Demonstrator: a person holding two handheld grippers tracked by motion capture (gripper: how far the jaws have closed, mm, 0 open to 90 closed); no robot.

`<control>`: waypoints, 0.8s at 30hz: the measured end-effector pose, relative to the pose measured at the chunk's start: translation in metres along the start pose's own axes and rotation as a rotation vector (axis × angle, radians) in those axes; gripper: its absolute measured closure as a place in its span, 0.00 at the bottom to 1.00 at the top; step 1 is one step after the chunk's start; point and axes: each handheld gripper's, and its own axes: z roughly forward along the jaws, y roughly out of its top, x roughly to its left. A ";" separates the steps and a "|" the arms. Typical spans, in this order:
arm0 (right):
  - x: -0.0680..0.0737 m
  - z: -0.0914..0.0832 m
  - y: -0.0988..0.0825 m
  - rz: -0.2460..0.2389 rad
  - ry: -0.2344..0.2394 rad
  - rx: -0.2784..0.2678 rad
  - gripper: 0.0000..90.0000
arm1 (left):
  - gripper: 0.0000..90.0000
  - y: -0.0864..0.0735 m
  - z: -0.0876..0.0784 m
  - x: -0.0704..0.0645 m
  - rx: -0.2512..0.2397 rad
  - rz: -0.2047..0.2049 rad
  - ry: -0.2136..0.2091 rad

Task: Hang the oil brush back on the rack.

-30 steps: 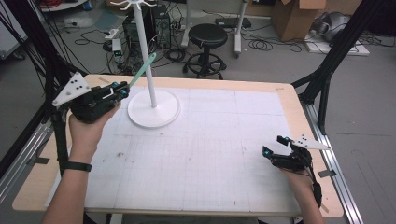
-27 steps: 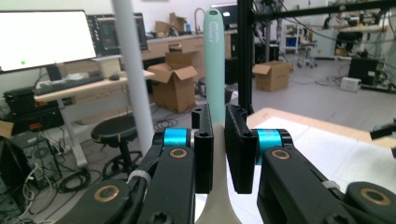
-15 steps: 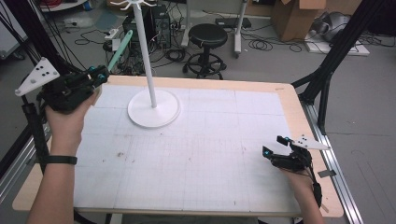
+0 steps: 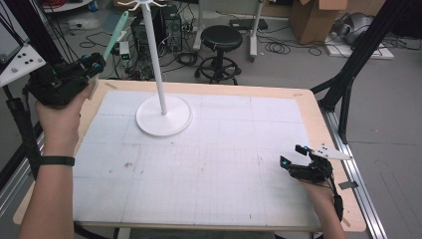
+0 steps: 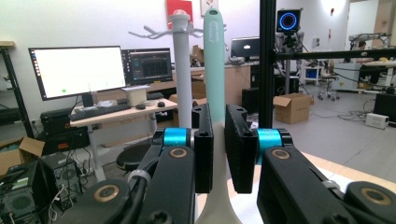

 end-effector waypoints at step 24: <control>0.001 -0.001 0.000 -0.006 0.005 -0.005 0.19 | 0.91 -0.004 0.017 0.009 0.021 -0.027 0.032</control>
